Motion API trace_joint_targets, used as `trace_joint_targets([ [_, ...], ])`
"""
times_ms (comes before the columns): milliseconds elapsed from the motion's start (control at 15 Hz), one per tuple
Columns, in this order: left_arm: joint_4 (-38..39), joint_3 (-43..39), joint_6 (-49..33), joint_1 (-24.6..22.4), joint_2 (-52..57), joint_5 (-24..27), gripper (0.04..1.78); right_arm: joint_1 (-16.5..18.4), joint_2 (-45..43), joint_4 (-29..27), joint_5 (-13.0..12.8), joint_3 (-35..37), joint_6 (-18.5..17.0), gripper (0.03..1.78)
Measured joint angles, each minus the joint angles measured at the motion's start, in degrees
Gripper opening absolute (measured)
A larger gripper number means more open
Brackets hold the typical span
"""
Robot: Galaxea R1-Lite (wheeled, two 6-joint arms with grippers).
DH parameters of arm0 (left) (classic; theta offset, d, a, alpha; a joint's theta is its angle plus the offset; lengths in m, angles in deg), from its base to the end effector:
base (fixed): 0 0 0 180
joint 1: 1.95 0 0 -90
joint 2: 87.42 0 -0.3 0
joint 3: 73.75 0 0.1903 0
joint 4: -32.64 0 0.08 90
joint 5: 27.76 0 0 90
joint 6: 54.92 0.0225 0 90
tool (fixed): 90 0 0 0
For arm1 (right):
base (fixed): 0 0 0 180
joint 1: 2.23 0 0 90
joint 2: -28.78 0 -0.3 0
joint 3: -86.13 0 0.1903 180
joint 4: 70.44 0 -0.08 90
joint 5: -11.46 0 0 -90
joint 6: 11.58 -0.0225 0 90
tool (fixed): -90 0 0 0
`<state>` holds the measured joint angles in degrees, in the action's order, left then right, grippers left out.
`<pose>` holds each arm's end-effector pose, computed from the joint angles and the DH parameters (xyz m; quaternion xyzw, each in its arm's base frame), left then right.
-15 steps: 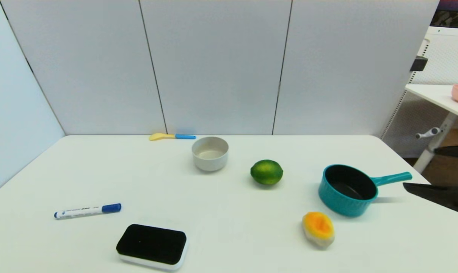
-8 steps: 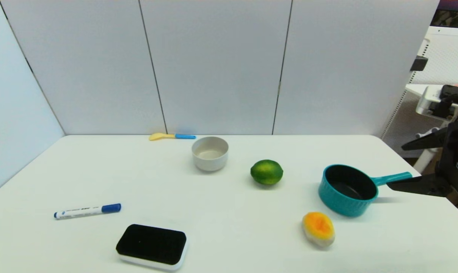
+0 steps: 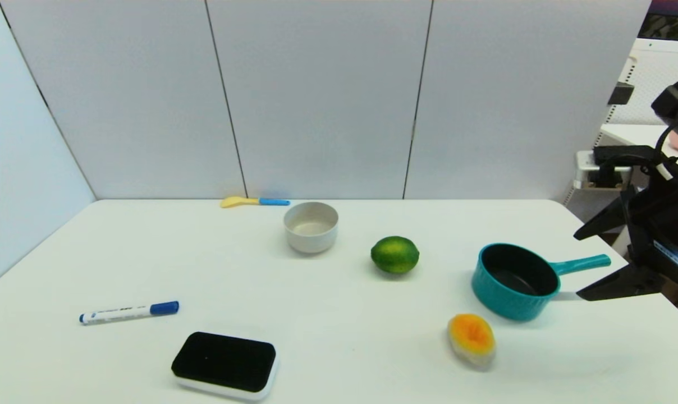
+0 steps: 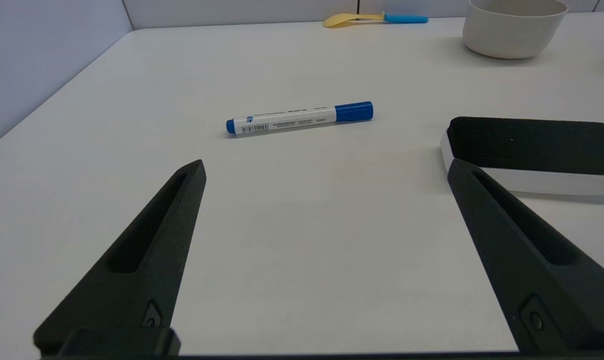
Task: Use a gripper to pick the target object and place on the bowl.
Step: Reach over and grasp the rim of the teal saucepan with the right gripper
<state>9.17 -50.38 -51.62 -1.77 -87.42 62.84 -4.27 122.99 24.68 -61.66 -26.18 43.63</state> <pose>-0.0228 -0.0002 0.0753 0.0288 0.0007 -0.0068 0.9996 0.2426 0.0152 0.2650 -0.3186 0.4200 0.3745 0.7628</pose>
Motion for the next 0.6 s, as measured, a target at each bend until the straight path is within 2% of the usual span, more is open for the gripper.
trace_joint_targets([
  [333,0.0,0.0,0.0,0.0,0.0,0.02,1.71,-0.16,5.62,-0.66,0.28,-3.73,10.3,1.71],
  [600,0.0,0.0,0.02,0.0,0.0,0.02,1.71,-0.66,8.41,-0.61,0.48,-4.02,15.15,1.71],
])
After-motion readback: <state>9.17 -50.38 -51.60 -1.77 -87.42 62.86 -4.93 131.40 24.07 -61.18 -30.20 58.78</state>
